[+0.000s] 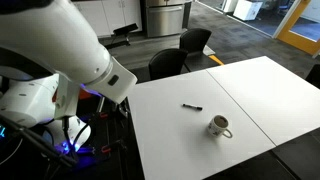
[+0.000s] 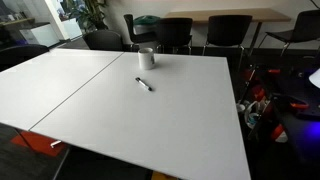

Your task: Place the black marker inside the mug

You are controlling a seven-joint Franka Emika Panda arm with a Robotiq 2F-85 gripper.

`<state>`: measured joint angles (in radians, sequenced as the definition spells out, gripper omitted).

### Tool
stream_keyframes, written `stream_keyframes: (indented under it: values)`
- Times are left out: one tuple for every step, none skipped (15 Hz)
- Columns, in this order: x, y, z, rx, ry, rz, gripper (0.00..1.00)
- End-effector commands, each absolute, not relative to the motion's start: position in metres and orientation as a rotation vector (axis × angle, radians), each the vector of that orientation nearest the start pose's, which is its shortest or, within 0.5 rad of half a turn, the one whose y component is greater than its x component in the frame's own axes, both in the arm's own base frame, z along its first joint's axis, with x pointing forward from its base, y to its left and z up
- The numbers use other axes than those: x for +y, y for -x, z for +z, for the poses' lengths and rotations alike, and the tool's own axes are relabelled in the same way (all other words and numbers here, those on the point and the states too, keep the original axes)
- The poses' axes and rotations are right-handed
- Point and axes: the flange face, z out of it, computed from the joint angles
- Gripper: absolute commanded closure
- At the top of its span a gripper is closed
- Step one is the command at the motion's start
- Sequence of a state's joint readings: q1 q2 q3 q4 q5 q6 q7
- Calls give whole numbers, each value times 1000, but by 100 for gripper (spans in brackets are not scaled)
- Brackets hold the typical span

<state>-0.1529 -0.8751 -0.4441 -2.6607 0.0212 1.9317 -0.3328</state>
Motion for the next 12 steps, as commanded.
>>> stream_keyframes:
  values:
    - [-181, -261, 481, 196, 2824, -317, 0]
    - [-181, -261, 481, 196, 2824, -317, 0]
    - [-181, -261, 481, 196, 2824, -317, 0]
    - [-181, -261, 481, 196, 2824, -317, 0]
    - [-181, -261, 481, 196, 2824, -317, 0]
    - [-181, -261, 481, 196, 2824, -317, 0]
    - [-179, -263, 481, 209, 2829, -332, 0]
    - [-176, -265, 480, 216, 2831, -339, 0]
    - [-172, -269, 479, 232, 2833, -349, 0]
    - [-167, -273, 477, 245, 2837, -352, 0]
    - [-162, -278, 476, 269, 2844, -376, 0]
    - [-155, -284, 473, 294, 2856, -397, 0]
